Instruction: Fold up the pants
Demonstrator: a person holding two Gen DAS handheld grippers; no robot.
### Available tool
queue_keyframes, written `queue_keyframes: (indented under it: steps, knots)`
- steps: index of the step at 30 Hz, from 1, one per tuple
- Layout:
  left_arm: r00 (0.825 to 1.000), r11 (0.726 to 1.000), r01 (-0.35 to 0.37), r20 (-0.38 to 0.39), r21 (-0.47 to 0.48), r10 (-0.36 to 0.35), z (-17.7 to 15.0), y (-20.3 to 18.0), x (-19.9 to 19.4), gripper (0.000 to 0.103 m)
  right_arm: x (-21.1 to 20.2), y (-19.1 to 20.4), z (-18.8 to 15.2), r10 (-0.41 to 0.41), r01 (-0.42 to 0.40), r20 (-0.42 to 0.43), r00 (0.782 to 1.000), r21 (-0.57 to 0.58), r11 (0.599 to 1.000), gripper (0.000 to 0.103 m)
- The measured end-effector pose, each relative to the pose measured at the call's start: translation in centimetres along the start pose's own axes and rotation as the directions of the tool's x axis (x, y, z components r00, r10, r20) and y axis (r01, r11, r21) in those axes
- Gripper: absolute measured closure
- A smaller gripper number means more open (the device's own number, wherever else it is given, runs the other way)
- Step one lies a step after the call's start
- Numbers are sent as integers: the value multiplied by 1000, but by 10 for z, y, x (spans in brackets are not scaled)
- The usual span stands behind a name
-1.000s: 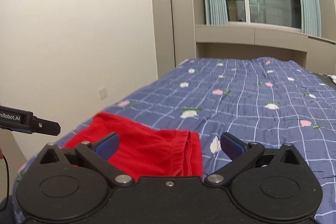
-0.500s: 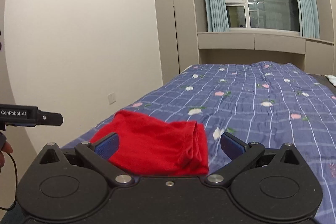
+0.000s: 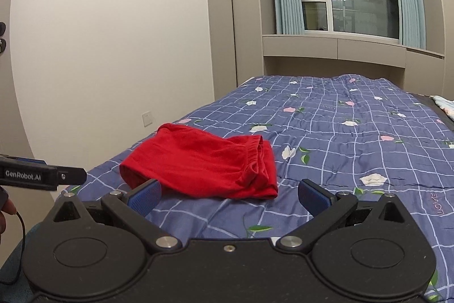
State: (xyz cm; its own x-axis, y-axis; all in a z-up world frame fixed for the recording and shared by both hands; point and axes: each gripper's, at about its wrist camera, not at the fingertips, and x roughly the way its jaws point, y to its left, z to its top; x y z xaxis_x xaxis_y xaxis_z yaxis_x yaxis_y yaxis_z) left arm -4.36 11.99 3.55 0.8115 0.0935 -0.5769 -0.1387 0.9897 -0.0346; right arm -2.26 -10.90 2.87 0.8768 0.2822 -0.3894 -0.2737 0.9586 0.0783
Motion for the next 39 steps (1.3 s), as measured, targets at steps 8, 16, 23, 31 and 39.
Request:
queue_keyframes:
  steps: [8, 16, 23, 31, 39]
  knots:
    - [1000, 1000, -1, -12, 4, 1, 1, -1, 1, 0, 3, 0, -1, 1, -1, -8, 1000, -2, 1000, 1]
    - [1000, 1000, -2, -19, 3, 2, 1, 1, 1, 0, 4, 0, -1, 4, -4, -14, 1000, 1, 1000, 1]
    - [1000, 1000, -4, -21, 8, 4, 1, 2, 2, 0, 4, -1, -2, 6, -6, -16, 1000, 0, 1000, 1]
    - [1000, 1000, -8, -23, 8, 8, 1, 2, 2, 0, 6, 0, -3, 5, -5, -19, 1000, 0, 1000, 1]
    - [1000, 1000, -9, -26, 8, 9, 1, 2, 3, 0, 7, 1, -4, 4, -4, -22, 1000, -1, 1000, 1]
